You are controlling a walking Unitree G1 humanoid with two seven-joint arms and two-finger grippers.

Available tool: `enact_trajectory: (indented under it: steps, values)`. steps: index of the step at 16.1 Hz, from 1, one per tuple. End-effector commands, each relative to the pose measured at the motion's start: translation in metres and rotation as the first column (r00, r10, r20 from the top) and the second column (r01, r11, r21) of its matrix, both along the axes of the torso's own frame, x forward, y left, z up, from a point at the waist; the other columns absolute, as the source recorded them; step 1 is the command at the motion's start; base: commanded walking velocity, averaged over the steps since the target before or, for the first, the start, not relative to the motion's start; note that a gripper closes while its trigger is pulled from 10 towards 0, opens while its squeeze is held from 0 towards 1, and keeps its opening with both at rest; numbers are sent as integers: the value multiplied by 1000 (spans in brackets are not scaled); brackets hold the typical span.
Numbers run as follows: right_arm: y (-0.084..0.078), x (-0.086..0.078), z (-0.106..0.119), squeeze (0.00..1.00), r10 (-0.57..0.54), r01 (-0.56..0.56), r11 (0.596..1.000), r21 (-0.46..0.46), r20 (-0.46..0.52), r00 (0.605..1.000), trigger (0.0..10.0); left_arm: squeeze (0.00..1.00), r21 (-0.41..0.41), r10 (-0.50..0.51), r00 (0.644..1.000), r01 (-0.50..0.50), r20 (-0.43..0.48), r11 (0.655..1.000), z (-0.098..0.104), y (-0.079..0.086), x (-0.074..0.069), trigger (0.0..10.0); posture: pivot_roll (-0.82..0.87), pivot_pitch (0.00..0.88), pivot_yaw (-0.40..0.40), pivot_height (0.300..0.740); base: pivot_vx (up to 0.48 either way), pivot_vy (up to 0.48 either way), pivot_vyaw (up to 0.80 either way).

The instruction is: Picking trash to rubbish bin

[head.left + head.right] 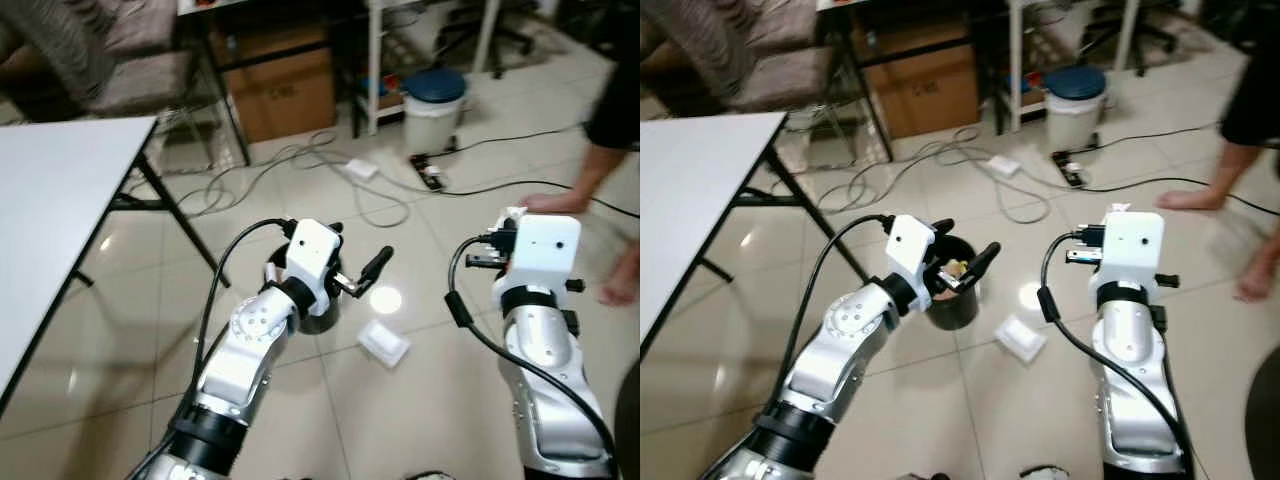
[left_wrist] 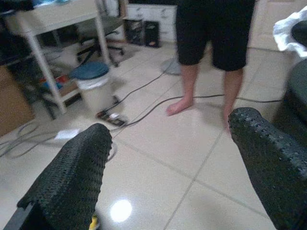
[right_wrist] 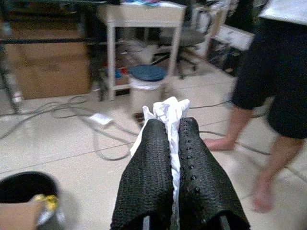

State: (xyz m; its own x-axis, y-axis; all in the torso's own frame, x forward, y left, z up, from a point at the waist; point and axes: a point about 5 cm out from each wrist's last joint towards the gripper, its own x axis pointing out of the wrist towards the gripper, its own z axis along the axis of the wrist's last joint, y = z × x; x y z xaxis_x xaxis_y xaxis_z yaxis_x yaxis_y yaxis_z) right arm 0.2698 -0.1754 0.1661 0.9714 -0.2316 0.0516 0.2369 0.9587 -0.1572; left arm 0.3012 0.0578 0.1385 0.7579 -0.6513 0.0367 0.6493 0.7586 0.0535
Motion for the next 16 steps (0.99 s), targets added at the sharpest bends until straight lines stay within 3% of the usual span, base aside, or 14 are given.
enact_trajectory:
  steps: [1, 16]
  values:
    - [2, 0, -1, 0, 10, -10, 1000, -8, -1, 1000, 10000, 0, 8, 12, 1000, -12, -9, 1000, -3, 4, 0, 10000, -163, 129, 126, 740, 480, 0, 0]
    - [1, -2, -1, 0, 8, -8, 1000, -21, 0, 1000, 10000, 0, 14, 9, 1000, -8, -13, 1000, -4, 1, -1, 10000, -168, 140, 122, 740, 458, 0, 0]
